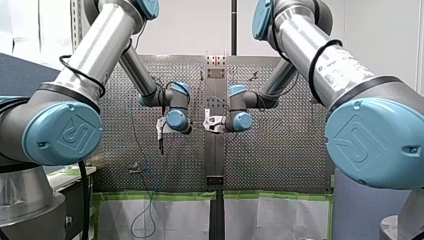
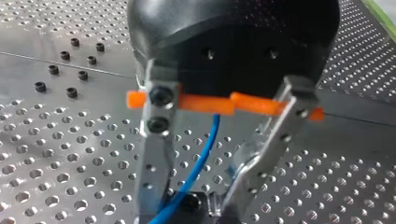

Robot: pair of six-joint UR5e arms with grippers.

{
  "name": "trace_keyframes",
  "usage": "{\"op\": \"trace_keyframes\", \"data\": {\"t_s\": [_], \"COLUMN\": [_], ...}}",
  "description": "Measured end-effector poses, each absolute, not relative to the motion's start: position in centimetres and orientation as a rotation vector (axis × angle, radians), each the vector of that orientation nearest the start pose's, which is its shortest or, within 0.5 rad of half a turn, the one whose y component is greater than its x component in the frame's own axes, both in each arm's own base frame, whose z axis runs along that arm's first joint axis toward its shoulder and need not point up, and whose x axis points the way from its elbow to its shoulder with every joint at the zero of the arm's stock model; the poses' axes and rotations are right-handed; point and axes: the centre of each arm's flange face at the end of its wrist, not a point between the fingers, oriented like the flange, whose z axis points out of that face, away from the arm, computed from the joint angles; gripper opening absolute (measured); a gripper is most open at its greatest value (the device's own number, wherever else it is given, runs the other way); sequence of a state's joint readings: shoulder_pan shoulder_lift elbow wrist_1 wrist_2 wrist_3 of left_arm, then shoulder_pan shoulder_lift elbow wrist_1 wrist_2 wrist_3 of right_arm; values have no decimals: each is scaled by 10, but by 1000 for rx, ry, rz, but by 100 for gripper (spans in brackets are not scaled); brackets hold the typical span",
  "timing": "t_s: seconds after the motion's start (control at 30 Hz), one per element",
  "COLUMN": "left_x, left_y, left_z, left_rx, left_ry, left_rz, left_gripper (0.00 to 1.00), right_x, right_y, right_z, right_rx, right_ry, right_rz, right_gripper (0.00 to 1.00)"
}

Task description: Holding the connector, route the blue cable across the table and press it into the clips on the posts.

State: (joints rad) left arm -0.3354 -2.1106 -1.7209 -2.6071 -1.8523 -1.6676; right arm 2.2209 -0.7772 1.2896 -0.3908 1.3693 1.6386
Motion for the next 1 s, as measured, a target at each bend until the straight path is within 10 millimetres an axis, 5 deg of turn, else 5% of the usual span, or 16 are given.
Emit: {"op": "trace_keyframes", "data": {"t_s": [0.1, 0.2, 0.27, 0.3, 0.37, 0.4, 0.47, 0.6, 0.67, 1.0], "left_x": [532, 532, 532, 532, 532, 532, 532, 532, 532, 532], "left_y": [-297, -297, -296, -296, -297, -297, -296, -295, -295, -296], "left_z": [164, 164, 164, 164, 164, 164, 164, 164, 164, 165], "left_rx": [-6, -12, -17, -18, -19, -19, -19, -21, -22, -18], "left_ry": [1721, 1720, 1720, 1720, 1720, 1720, 1720, 1721, 1721, 1718], "left_rz": [-76, -75, -73, -72, -72, -72, -72, -71, -70, -71], "left_gripper": [100, 87, 61, 61, 35, 35, 18, 12, 0, 0], "right_x": [563, 562, 562, 562, 561, 561, 561, 561, 561, 558], "right_y": [-488, -489, -490, -490, -490, -490, -490, -490, -490, -494], "right_z": [157, 157, 157, 157, 157, 157, 157, 157, 157, 173], "right_rx": [-2495, -2495, -2496, -2496, -2496, -2496, -2496, -2496, -2496, -2535], "right_ry": [1071, 1073, 1074, 1074, 1076, 1075, 1076, 1076, 1076, 1089], "right_rz": [-2293, -2292, -2292, -2292, -2292, -2292, -2292, -2291, -2291, -2280], "right_gripper": [0, 0, 0, 0, 0, 0, 0, 0, 0, 0]}}
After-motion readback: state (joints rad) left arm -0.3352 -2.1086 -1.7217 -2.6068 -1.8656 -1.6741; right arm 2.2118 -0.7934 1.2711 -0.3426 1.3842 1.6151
